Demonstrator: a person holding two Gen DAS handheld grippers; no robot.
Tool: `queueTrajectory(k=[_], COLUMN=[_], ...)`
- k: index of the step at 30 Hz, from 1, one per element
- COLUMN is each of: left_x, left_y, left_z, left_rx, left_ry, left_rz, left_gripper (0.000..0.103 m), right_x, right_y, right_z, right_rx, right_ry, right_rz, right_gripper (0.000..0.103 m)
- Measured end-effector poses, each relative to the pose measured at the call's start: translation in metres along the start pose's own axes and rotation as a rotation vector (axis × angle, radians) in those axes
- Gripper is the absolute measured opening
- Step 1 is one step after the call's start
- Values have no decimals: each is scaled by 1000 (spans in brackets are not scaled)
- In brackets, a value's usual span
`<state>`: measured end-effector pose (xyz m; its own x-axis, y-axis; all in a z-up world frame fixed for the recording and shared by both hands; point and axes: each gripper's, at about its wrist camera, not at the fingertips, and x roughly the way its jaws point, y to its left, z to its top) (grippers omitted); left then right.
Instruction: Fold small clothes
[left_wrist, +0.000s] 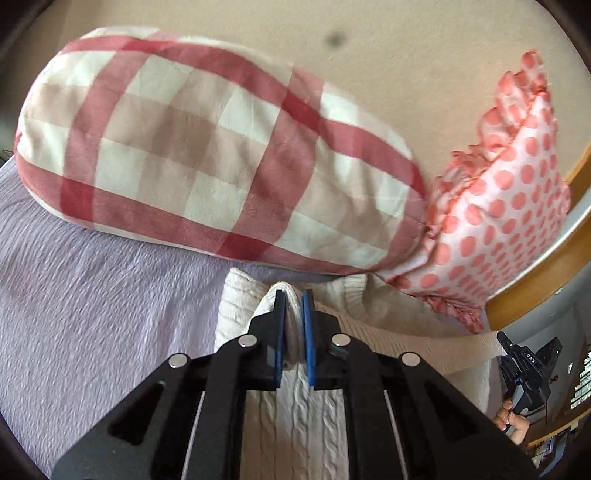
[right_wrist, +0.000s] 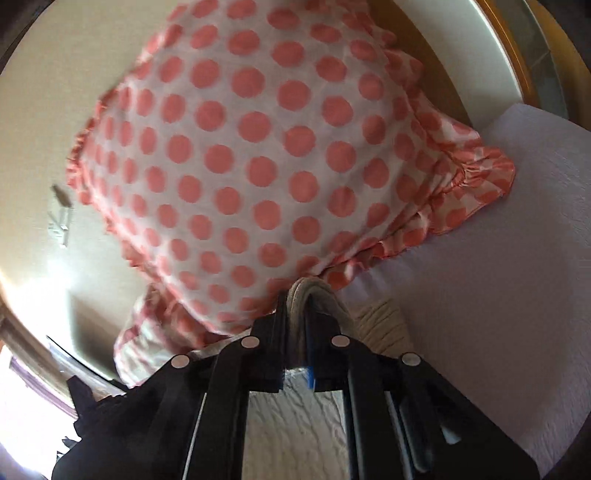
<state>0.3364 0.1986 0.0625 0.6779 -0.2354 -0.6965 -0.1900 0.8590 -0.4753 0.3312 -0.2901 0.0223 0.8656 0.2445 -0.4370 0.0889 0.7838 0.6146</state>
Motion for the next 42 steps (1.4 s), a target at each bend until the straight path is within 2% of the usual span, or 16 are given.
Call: queueTrajectory(k=[3, 6, 9, 10, 11, 12, 15, 18, 21, 25, 28, 30, 32, 34, 37, 42], left_x=[33, 24, -12, -25, -37, -46, -59, -49, -28, -11, 0, 7, 18, 18, 0, -38], left_y=[5, 8, 16, 21, 26, 32, 45, 52, 53, 52, 55, 54, 61, 71, 52, -59], left_z=[4, 9, 9, 5, 0, -6, -30, -49, -61, -60, -56, -53, -56, -60, -54, -33], left_rx=[-28, -35, -15, -17, -16, -11, -10, -36, -66, -105, -164, -191, -275, -368, -358, -204], left_ry=[46, 39, 0, -11, -16, -12, 27, 101, 160, 161, 157, 165, 198, 190, 155, 115], left_rz=[54, 32, -9, -28, -45, -56, -69, -104, -134, -194, -263, -284, -334, -394, -422, -454], left_gripper=[10, 24, 42, 49, 55, 56, 59, 60, 60, 63, 63, 53, 16, 14, 14, 14], right_x=[34, 28, 6, -6, -17, -29, -47, -40, -6, -18, -29, -32, -41, -52, -66, -89], right_y=[-13, -15, -12, -6, 1, 8, 21, 21, 12, 8, 6, 5, 4, 1, -3, -8], right_z=[-4, 2, 7, 5, 1, -5, -19, -37, -55, -65, -68, -65, -61, -54, -46, -36], right_rx=[63, 67, 82, 53, 14, -29, -99, -89, -101, -111, -78, -69, -60, -47, -19, -10], right_ry=[95, 100, 81, 58, 24, -10, -20, 67, 216, 119, 72, 60, 24, -23, -95, -190], right_rz=[-99, -63, 27, 36, 15, 8, 36, 100, -46, 20, 103, 113, 106, 108, 113, 114], right_gripper=[9, 11, 18, 34, 59, 66, 69, 69, 72, 74, 78, 78, 78, 78, 79, 79])
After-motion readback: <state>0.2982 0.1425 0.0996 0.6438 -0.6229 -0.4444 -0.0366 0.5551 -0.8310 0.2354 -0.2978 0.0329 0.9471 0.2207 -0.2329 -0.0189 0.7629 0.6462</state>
